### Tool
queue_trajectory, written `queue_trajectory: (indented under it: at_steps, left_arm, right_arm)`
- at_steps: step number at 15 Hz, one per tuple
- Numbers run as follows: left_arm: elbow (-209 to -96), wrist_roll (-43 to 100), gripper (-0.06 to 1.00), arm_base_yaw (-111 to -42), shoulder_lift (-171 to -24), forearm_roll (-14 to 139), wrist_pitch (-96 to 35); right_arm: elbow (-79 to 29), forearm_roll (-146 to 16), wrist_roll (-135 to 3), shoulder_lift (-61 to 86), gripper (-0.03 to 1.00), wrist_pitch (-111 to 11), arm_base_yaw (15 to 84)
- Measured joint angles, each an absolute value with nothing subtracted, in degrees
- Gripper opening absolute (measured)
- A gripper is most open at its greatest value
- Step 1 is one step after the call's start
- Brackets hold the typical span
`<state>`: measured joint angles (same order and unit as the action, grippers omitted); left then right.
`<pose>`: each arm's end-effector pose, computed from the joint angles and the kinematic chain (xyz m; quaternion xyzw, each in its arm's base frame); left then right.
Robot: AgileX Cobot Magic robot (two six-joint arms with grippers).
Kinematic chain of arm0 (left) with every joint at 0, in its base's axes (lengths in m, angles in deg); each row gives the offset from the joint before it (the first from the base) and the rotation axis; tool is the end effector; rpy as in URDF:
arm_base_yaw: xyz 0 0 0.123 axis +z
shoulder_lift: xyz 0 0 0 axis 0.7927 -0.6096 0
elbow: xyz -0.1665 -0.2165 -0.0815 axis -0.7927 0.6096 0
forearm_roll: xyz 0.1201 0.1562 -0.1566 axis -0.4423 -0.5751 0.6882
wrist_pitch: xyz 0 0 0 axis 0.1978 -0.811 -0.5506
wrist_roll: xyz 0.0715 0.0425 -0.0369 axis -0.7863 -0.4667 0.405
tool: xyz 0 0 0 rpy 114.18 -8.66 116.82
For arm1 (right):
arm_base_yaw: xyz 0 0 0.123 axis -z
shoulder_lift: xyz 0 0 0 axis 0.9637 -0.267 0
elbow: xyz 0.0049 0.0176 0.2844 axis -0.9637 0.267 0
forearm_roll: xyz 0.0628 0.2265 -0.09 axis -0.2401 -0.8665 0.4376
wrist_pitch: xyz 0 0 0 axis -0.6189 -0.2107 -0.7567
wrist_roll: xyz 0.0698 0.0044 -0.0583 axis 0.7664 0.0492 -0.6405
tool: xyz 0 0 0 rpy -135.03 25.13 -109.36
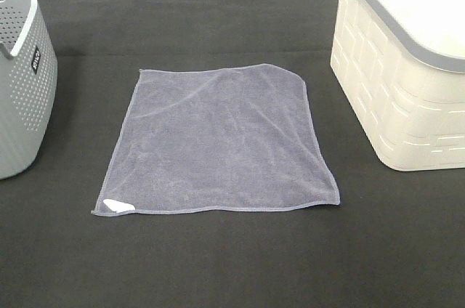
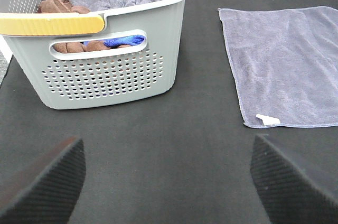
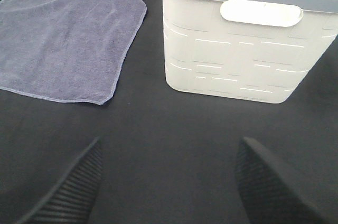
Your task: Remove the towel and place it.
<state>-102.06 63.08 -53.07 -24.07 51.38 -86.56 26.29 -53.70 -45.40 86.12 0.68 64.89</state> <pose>-0.0064 -0.0027 0.2808 0.0007 0.8458 -0.0234 0.5330 -0.0042 -0.0058 0.2781 -0.0849 0.8450 0.0037 0.5280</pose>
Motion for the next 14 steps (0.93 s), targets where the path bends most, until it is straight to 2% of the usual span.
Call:
queue_trajectory:
  at_steps: [14]
  left_arm:
    - [-102.1, 63.1, 0.80, -53.1, -24.1, 51.4, -86.6]
  right_arm:
    - [26.3, -53.8, -45.4, 86.1, 0.70, 0.7, 65.0]
